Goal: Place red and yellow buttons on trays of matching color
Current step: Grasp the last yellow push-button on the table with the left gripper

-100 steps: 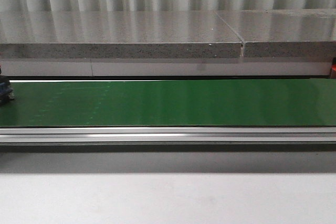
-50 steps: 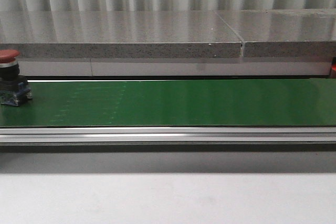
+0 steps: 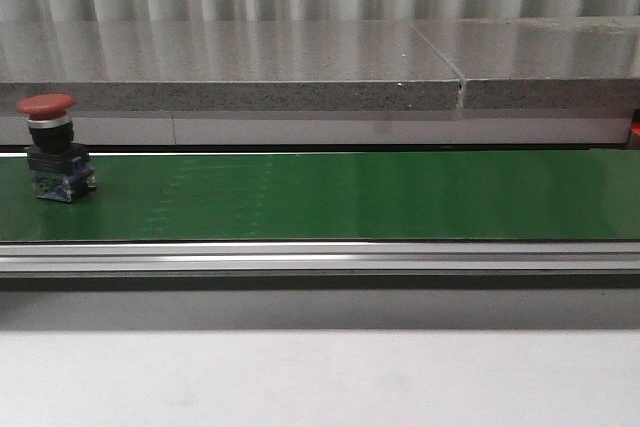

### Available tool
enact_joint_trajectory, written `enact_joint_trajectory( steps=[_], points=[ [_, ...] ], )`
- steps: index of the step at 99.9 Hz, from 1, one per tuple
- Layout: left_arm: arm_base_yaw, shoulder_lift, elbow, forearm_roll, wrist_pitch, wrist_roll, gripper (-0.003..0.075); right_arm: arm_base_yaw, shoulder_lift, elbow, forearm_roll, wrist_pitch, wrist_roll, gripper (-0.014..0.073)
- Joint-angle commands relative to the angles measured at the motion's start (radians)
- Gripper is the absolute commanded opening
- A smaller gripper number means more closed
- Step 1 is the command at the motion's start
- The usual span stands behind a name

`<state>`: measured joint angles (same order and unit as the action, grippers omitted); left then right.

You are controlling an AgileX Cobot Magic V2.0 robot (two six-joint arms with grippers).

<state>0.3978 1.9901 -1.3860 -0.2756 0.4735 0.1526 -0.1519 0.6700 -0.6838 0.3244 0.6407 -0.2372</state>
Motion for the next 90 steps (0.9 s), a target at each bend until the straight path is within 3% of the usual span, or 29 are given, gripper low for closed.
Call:
enact_joint_trajectory(
  steps=[1,26,38,50,64,73,90],
  points=[
    [0.002,-0.024,-0.064,-0.008,-0.031,-0.009,0.064,0.001,-0.004,-0.025,0.008,-0.055,-0.006,-0.0067],
    [0.002,0.002,-0.082,-0.008,-0.04,-0.009,0.0605,0.001,-0.004,-0.025,0.008,-0.055,-0.006,-0.0067],
    [0.002,0.004,-0.082,-0.008,-0.035,-0.009,0.0461,0.001,-0.004,-0.025,0.008,-0.055,-0.006,-0.0067],
    [0.002,0.004,-0.082,-0.008,0.003,-0.009,0.0239,0.001,-0.004,-0.025,0.008,-0.055,-0.006,-0.0067],
    [0.002,0.001,-0.098,-0.008,0.09,-0.009,0.0051,0.001,-0.004,-0.025,0.008,-0.055,-0.006,-0.0067],
    [0.002,-0.026,-0.099,-0.016,0.106,-0.009,-0.0021,0.001,-0.004,-0.025,0.008,-0.055,-0.006,-0.0067],
    [0.002,-0.141,-0.099,-0.042,0.142,-0.009,-0.002,0.001,-0.004,-0.025,0.008,-0.055,-0.006,-0.0067]
  ],
)
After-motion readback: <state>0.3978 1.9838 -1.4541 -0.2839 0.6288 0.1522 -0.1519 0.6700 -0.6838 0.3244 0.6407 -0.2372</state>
